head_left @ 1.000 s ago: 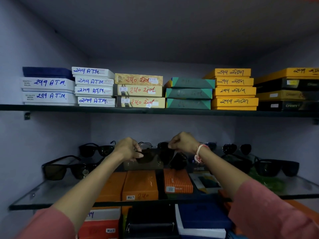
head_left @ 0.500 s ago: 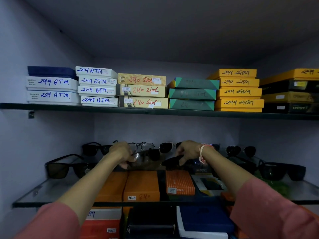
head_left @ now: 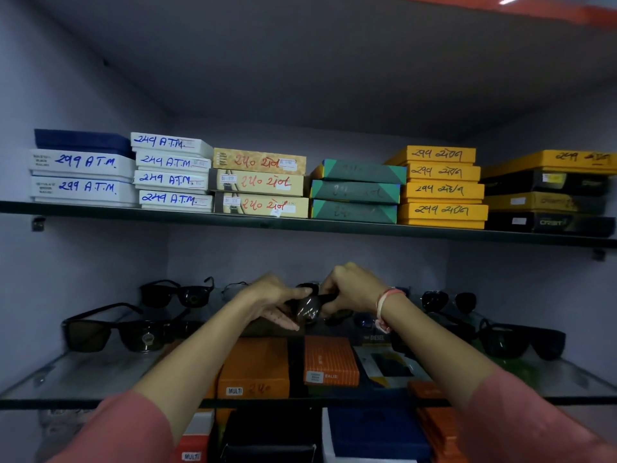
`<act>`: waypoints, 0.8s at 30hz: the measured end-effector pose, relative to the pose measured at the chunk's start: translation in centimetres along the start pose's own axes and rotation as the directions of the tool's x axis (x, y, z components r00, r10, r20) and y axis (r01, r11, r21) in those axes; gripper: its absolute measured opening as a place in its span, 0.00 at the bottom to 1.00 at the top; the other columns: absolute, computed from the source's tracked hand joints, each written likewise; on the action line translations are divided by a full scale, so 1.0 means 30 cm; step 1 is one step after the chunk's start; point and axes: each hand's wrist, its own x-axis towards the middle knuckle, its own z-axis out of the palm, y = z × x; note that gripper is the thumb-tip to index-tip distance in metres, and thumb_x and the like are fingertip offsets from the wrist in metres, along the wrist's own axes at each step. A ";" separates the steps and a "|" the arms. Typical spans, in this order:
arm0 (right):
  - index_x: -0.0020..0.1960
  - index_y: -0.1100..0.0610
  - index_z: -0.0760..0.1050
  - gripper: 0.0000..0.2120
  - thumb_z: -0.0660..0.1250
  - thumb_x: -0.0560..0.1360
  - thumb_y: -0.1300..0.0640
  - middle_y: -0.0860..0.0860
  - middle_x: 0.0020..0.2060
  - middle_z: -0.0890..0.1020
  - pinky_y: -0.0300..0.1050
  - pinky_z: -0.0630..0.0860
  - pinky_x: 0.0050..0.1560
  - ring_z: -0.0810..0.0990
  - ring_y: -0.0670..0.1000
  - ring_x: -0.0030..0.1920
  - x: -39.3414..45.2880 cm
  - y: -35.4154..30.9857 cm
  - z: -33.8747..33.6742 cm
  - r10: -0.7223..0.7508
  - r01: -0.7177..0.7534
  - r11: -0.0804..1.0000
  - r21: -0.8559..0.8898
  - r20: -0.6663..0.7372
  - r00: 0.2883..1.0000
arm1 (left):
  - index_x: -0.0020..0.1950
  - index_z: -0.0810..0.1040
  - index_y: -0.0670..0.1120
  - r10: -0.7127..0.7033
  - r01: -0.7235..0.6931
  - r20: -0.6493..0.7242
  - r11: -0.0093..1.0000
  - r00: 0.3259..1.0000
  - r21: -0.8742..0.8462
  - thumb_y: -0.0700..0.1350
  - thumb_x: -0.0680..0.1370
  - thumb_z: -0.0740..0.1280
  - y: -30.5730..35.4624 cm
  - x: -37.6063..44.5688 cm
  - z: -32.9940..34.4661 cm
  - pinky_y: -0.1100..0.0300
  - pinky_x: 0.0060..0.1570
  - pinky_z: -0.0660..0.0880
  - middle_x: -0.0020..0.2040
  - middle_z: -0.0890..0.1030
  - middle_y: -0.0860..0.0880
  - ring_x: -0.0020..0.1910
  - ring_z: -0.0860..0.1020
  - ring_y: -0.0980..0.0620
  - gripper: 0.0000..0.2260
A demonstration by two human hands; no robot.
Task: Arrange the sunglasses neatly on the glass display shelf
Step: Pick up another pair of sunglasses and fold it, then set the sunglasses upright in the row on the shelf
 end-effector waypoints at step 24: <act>0.30 0.59 0.73 0.13 0.74 0.67 0.56 0.55 0.37 0.81 0.40 0.72 0.26 0.78 0.54 0.36 -0.085 0.047 -0.042 0.480 -0.475 0.863 0.171 0.013 0.877 | 0.43 0.75 0.38 0.022 0.049 -0.178 0.923 0.984 0.381 0.35 0.75 0.68 0.002 0.003 0.031 0.61 0.27 0.79 0.31 0.75 0.43 0.26 0.74 0.52 0.03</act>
